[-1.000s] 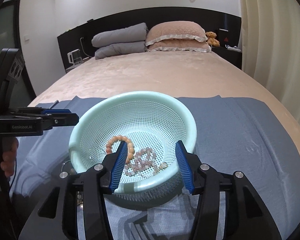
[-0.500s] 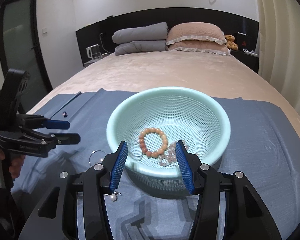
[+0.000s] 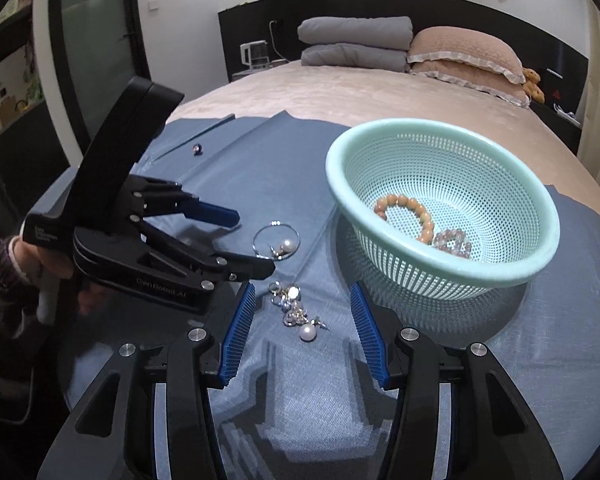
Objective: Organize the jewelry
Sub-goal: 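Grasp the silver hoop earring with the left tool while the right tool grasps a pearl earring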
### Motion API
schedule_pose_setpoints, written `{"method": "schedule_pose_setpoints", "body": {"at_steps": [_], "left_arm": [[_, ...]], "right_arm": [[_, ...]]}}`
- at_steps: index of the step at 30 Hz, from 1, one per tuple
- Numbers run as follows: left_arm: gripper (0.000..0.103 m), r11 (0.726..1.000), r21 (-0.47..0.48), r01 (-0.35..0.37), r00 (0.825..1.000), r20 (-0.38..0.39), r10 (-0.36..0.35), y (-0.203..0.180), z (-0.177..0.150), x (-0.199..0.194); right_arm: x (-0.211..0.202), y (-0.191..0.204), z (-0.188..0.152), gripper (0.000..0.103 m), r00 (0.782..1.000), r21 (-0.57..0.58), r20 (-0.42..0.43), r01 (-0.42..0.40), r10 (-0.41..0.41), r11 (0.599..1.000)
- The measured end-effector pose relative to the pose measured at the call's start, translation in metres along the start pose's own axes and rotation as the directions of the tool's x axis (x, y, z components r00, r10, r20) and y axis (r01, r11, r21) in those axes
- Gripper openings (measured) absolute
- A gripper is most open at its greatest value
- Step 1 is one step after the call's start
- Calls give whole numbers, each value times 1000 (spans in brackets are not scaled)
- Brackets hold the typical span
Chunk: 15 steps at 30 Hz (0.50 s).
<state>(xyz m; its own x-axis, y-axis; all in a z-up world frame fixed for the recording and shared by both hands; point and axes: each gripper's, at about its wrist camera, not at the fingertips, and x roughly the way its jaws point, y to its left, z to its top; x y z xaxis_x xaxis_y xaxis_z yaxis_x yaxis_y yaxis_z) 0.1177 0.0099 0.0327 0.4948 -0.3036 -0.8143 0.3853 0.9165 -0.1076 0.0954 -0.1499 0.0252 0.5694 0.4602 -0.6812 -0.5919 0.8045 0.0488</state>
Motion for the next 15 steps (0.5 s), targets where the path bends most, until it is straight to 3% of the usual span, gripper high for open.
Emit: {"method": "schedule_pose_setpoints", "body": {"at_steps": [2,5,11,15], "left_arm": [[74,1000,-2,5,1000,4,-5,1,0,2],[85,1000,8,-1,1000,16,1,1,3,9],[88,1000,3,-5,999,33,5,1,7,20],[88,998,48,-46,998,37,45,-8,4,27]], "right_arm": [[6,-3,-3,47,1000,9,-26,-4,4,1000],[15,-5,-9,47,998,17,-55,-6,7,1000],[28,-4,-16,45,996,12,-94,14,-12,1000],[35,-4,-18,34,993,-14,-110,35,-36,999]]}}
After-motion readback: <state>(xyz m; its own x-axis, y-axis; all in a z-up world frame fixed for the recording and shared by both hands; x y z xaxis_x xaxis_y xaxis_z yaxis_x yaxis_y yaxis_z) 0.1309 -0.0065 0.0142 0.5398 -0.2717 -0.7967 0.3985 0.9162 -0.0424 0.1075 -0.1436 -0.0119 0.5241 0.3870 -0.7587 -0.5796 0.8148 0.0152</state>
